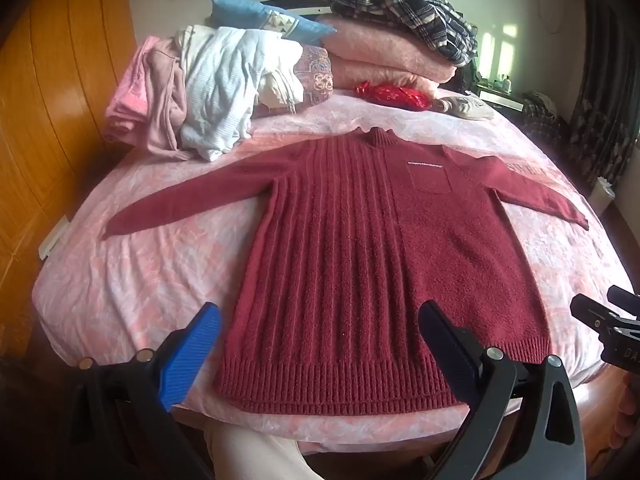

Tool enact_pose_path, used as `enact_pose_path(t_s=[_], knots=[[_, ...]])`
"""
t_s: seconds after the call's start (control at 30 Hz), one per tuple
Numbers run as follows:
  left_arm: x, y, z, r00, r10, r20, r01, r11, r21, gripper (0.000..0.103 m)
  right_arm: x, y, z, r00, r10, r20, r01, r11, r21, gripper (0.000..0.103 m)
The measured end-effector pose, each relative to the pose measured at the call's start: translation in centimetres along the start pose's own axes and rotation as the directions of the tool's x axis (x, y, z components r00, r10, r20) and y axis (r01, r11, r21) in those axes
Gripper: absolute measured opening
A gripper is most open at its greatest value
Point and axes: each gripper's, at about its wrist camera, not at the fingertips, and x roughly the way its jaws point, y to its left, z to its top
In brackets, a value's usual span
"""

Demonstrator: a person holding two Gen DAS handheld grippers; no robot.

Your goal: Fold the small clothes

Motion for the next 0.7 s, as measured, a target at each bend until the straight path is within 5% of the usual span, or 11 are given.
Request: enact_pose_path(t_s=[0.7], knots=[[-0.33, 0.45, 0.52, 1.000, 0.009, 0.013, -0.009, 1.000, -0.013, 0.099, 0.13, -0.32, 0.24, 1.000, -0.012, 0.001, 0.012, 1.000, 0.007, 0.100]])
